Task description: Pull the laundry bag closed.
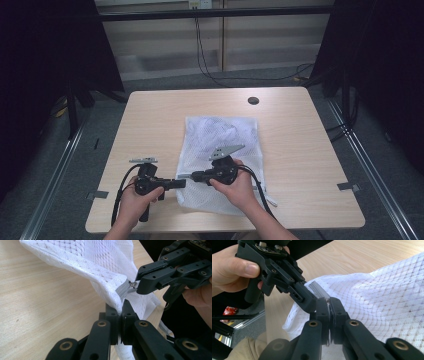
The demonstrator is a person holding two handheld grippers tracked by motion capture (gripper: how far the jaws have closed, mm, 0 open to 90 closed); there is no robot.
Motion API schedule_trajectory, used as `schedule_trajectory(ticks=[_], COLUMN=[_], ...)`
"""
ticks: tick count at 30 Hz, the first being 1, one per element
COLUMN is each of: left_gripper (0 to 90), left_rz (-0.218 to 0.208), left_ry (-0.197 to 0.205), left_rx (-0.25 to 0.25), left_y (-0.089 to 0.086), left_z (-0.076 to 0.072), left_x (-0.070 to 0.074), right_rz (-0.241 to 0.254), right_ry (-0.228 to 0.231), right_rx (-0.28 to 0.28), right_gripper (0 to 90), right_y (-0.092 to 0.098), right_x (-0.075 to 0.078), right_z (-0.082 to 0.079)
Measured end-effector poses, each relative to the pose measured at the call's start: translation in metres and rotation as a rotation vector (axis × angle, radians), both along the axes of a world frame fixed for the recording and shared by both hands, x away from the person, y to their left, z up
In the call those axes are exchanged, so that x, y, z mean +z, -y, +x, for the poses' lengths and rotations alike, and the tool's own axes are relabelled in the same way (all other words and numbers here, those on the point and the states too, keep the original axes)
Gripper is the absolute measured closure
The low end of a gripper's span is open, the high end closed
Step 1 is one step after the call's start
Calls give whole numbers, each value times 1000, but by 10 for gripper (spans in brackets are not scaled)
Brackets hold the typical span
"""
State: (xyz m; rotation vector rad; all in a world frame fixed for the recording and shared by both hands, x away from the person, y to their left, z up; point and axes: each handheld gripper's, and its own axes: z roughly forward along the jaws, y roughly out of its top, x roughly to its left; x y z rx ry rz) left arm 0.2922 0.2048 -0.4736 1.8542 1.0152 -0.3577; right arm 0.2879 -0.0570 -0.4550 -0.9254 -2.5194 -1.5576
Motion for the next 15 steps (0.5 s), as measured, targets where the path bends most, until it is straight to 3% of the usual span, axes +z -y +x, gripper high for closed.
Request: schedule_trajectory(ticks=[15], left_gripper=[873], left_rz=[4], left_ry=[6], left_rx=[-15], left_y=[2], left_z=[-1], left_x=[0], right_rz=[-1], right_ry=[-20], right_rx=[4], right_gripper=[874], right_y=[3], right_x=[1], right_z=[0])
